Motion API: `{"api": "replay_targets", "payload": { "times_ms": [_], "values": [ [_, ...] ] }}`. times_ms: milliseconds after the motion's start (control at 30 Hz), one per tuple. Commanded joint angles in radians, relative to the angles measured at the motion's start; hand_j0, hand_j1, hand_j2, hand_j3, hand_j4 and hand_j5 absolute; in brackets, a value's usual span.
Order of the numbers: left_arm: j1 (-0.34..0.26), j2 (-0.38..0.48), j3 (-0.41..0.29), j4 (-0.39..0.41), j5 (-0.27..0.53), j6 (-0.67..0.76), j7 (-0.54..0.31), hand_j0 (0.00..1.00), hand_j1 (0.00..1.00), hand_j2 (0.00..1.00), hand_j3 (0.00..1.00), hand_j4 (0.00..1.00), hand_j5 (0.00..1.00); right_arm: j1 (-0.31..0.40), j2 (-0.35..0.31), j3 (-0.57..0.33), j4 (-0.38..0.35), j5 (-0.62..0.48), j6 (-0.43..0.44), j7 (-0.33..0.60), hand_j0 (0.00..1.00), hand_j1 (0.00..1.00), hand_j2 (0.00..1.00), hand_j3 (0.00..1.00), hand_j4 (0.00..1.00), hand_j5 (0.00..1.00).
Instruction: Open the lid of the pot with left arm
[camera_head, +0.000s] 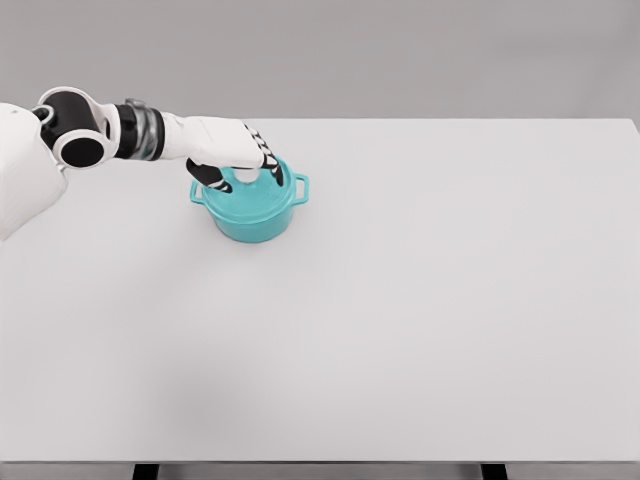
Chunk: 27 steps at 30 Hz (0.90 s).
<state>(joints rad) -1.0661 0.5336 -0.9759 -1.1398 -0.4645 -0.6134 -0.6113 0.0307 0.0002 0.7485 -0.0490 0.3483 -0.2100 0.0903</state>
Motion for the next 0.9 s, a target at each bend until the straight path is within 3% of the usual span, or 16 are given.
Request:
{"api": "replay_targets", "payload": {
  "times_ms": [0, 400, 867],
  "values": [
    [0.0, 0.0, 0.0, 0.0, 0.003, 0.003, 0.0, 0.73, 0.73, 0.73, 0.73, 0.73, 0.73, 0.0, 0.0, 0.0, 0.0, 0.0, 0.0, 0.0, 1.0, 1.0, 1.0, 1.0, 1.0, 1.0],
    [0.0, -0.001, 0.0, 0.015, -0.011, 0.003, 0.0, 0.72, 0.72, 0.72, 0.72, 0.72, 0.72, 0.0, 0.0, 0.0, 0.0, 0.0, 0.0, 0.0, 1.0, 1.0, 1.0, 1.0, 1.0, 1.0],
    [0.0, -0.001, 0.003, 0.015, -0.013, 0.003, 0.0, 0.51, 0.51, 0.51, 0.51, 0.51, 0.51, 0.0, 0.0, 0.0, 0.0, 0.0, 0.0, 0.0, 1.0, 1.0, 1.0, 1.0, 1.0, 1.0]
  ]
}}
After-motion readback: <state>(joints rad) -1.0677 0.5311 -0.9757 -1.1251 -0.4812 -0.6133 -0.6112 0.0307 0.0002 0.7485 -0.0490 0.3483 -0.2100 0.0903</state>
